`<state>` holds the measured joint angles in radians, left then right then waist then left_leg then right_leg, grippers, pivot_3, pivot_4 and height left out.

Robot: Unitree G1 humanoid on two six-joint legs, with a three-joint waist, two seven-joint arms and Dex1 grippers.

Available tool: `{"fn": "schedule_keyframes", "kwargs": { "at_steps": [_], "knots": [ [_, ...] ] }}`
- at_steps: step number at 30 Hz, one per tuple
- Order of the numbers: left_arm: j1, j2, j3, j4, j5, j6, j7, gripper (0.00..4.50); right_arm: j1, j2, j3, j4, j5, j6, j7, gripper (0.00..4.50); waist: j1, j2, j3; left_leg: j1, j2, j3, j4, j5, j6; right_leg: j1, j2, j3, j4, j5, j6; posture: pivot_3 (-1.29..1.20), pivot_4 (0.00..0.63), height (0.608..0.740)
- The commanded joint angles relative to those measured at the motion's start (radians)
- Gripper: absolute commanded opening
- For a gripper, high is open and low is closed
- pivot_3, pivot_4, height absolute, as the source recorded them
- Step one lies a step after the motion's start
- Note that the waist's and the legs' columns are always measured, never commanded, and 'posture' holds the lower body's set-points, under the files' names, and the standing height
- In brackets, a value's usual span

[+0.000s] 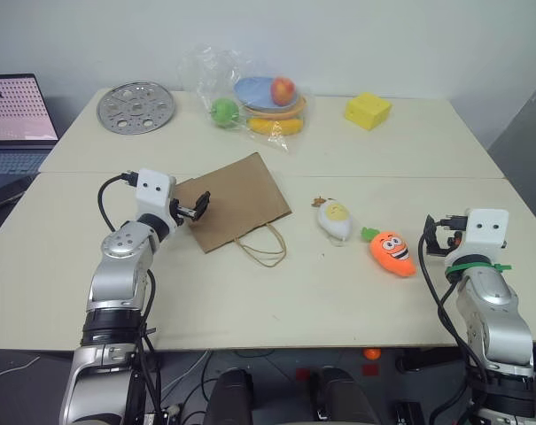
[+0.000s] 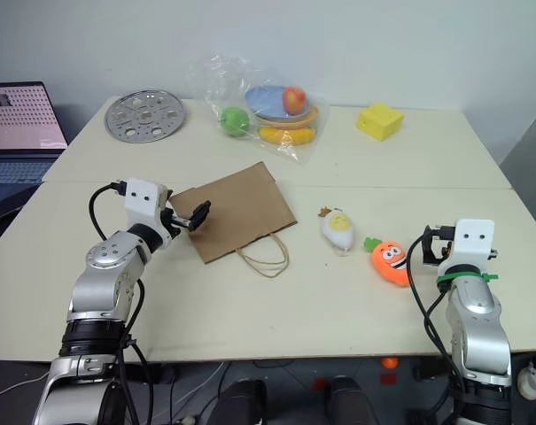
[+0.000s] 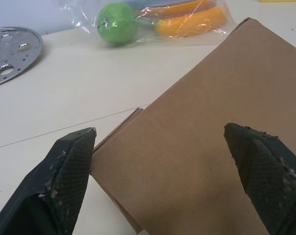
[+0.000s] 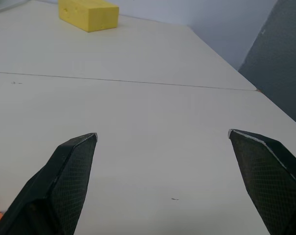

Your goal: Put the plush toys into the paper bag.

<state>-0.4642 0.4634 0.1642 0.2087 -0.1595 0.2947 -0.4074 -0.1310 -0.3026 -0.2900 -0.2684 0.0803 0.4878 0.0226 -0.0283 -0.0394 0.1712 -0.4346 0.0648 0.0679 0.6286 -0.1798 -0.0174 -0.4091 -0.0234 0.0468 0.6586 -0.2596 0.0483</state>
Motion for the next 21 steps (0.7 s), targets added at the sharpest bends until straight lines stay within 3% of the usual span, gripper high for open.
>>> {"fn": "schedule_keyframes", "kwargs": {
  "at_steps": [1, 21],
  "knots": [
    [-0.009, 0.004, 0.007, -0.049, -0.018, -0.008, -0.016, 4.48, -0.015, -0.019, -0.008, -0.015, -0.005, -0.020, 0.009, 4.50, 0.000, 0.000, 0.000, 0.000, 0.000, 0.000, 0.000, 0.000, 0.000, 0.000, 0.000, 0.000, 0.000, 0.000, 0.000, 0.00, 0.150, 0.740],
    [0.004, 0.010, 0.025, -0.065, -0.045, -0.013, -0.044, 4.48, -0.010, -0.018, -0.012, -0.023, -0.010, -0.026, 0.013, 4.50, 0.000, 0.000, 0.000, 0.000, 0.000, 0.000, 0.000, 0.000, 0.000, 0.000, 0.000, 0.000, 0.000, 0.000, 0.000, 0.00, 0.150, 0.740]
  ]
}}
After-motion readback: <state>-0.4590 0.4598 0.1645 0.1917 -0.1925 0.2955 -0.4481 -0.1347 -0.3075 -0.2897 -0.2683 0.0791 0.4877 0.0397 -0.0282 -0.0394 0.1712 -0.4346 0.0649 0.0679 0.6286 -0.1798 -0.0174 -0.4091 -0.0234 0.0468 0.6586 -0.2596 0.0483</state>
